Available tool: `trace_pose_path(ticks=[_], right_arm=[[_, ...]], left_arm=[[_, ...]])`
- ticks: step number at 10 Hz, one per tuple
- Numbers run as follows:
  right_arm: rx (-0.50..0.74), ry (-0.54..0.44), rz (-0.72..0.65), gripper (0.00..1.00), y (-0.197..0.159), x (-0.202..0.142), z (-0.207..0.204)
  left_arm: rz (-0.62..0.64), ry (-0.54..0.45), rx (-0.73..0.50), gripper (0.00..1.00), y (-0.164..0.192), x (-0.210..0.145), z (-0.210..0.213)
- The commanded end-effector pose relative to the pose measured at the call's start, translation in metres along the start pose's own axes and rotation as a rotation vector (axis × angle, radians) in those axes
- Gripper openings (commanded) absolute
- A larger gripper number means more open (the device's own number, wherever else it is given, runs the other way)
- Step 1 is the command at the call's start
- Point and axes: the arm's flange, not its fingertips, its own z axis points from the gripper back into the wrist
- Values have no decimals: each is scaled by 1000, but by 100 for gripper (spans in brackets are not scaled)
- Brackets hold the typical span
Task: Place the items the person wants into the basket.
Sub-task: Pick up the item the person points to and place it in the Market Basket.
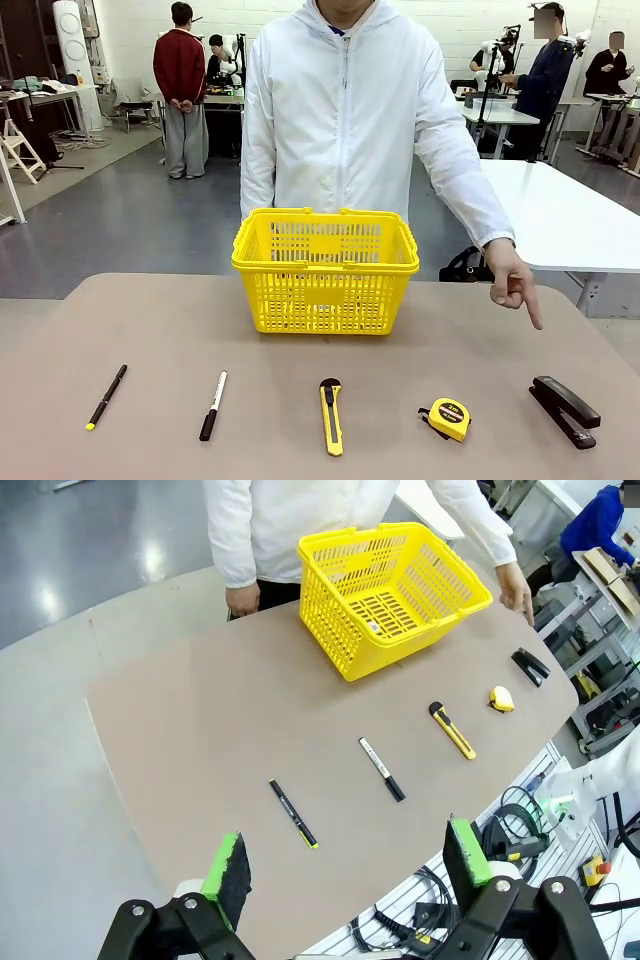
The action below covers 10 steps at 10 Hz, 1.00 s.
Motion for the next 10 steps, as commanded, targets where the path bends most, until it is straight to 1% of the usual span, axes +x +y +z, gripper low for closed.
trace_pose_path(ticks=[1,5,6,7,8,9,10], right_arm=[[11,4,14,100,1,0,-2],[0,0,0,100,0,0,0],[-42,206,-115,100,-13,17,-36],[-88,396,-200,100,-25,32,-78],[-126,546,-262,100,-33,44,-114],[-179,651,-292,100,-38,51,-148],[-239,723,-307,100,-40,50,-175]], left_arm=[[-12,4,-4,100,1,0,2],[-12,4,-4,100,1,0,2],[-12,4,-4,100,1,0,2],[-12,4,-4,100,1,0,2],[-12,4,-4,100,1,0,2],[-12,4,-4,100,1,0,2],[-12,4,-4,100,1,0,2]])
